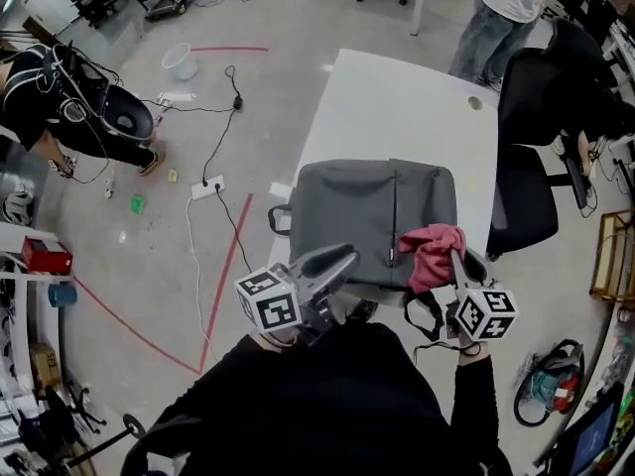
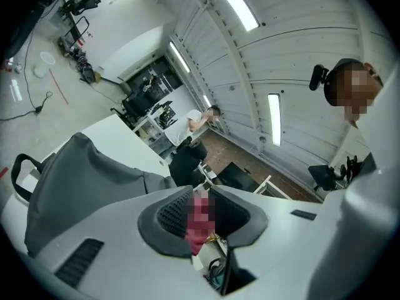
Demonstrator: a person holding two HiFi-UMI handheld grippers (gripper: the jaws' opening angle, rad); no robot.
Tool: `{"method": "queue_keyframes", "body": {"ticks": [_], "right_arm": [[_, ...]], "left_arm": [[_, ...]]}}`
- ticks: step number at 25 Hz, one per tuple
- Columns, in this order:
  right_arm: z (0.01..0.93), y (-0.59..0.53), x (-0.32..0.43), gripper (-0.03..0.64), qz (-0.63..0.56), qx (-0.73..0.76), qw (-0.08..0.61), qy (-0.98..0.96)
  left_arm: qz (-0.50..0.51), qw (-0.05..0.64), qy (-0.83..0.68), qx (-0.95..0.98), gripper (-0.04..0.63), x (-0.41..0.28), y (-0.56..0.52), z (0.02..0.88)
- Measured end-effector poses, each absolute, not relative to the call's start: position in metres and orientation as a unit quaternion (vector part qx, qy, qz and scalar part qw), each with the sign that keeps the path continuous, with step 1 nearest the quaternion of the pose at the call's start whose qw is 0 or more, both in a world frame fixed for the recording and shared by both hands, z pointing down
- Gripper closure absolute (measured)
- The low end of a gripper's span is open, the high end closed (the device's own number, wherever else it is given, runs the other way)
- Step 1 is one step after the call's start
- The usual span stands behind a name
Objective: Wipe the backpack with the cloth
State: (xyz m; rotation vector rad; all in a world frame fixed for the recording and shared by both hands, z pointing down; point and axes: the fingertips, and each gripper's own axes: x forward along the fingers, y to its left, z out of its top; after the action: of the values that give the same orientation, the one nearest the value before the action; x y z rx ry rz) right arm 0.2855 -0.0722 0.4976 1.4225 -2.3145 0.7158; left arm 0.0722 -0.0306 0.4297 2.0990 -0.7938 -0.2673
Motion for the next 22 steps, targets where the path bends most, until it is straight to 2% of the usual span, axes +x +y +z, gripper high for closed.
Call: {"method": "queue_keyframes", "body": {"ticks": [4,9,15,22], "right_arm": [[0.489,-0.093,0.332,0.558,0.254,0.548,0.139,-0.785],[0.5,-0.098,0.305,0.558,0.253,0.547,0.166,-0.78],[0.539,-0.107,0.201,0.558,0.259,0.518,0.252,-0.775],[0.578,-0.101,0.032,0.558,0.3,0.42,0.282,-0.809]], "left_arm": [[-0.107,0.426,-0.327,0.836,0.499,0.063,-0.039,0.435],[-0.113,0.426,-0.328,0.836,0.499,0.037,-0.051,0.438],[-0.093,0.424,-0.318,0.843,0.499,-0.031,-0.066,0.447],[-0.073,0.416,-0.313,0.851,0.499,-0.123,-0.099,0.451]]}}
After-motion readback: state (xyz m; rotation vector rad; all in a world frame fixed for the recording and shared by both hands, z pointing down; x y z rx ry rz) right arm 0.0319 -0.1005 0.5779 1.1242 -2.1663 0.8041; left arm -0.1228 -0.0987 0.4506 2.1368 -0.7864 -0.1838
